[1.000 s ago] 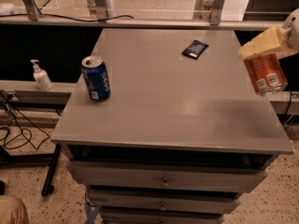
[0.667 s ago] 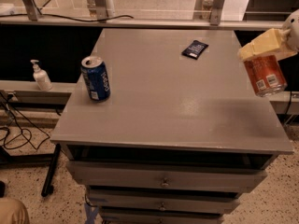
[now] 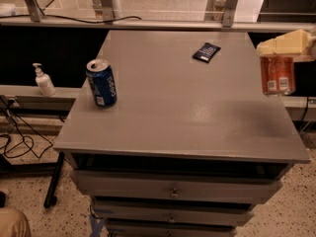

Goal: Place coke can upright

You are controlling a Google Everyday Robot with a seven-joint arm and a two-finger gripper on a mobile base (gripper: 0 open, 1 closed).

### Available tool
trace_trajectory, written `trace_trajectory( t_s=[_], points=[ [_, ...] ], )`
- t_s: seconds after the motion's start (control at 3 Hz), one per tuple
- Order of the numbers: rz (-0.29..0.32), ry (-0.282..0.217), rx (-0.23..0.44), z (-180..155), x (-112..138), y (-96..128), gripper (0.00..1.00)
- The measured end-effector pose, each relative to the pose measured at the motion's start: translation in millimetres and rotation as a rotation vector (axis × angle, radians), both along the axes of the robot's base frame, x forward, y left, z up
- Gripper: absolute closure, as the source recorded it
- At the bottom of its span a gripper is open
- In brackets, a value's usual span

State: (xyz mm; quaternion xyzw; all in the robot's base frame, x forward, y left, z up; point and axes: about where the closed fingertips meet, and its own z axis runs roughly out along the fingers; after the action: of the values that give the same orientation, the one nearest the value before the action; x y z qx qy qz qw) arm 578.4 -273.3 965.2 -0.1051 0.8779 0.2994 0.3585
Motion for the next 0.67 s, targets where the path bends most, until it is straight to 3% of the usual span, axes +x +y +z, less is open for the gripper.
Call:
trace_trajectory(
  t_s=[0.33, 0.67],
  points=[
    [-0.03, -0.155, 0.101, 11, 10, 3, 1.0],
    [-0.072, -0.228, 0.111, 26, 24, 1, 1.0]
  ],
)
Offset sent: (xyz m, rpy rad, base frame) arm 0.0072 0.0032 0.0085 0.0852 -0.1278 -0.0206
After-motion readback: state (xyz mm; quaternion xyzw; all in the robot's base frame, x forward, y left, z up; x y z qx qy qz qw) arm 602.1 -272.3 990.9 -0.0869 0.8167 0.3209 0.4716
